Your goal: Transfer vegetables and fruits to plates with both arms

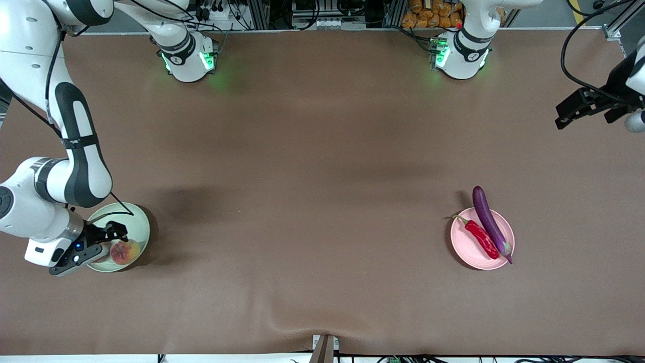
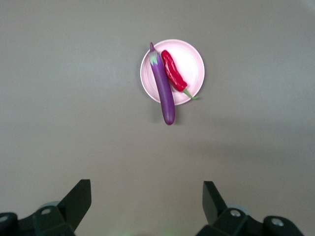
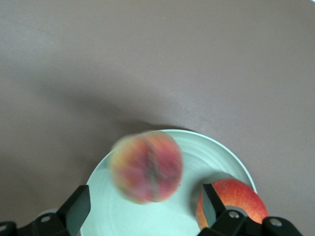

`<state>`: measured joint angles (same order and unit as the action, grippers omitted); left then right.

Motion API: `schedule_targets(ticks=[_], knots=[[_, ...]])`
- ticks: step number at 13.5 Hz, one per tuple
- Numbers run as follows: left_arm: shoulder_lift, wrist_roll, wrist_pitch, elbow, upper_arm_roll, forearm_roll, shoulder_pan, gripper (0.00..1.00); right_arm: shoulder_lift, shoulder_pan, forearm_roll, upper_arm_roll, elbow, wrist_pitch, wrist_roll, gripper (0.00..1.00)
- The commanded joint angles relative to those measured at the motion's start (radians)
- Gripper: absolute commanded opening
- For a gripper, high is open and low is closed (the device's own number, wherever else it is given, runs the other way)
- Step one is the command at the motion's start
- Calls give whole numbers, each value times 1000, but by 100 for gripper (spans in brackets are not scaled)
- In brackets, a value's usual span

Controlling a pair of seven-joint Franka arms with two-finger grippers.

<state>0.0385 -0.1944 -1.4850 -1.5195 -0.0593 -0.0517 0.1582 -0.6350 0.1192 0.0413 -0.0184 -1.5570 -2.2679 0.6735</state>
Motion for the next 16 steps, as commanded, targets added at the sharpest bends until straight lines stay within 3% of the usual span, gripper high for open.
schedule_targets(ticks=[1,4,9,16], knots=[[70,18,-8,-82,-16,21,11,100,59,10,35,11,0,115,-56,100],[69,4,-8,-79,-5,24,14,100,165,5,34,9,-23,266,-211,100],[70,-19,5,-74,16,35,11,100,470,-6,20,11,-205,438,-409,100],[70,-51,25,-42,18,56,17,100,667,-33,17,17,-192,709,-649,100]])
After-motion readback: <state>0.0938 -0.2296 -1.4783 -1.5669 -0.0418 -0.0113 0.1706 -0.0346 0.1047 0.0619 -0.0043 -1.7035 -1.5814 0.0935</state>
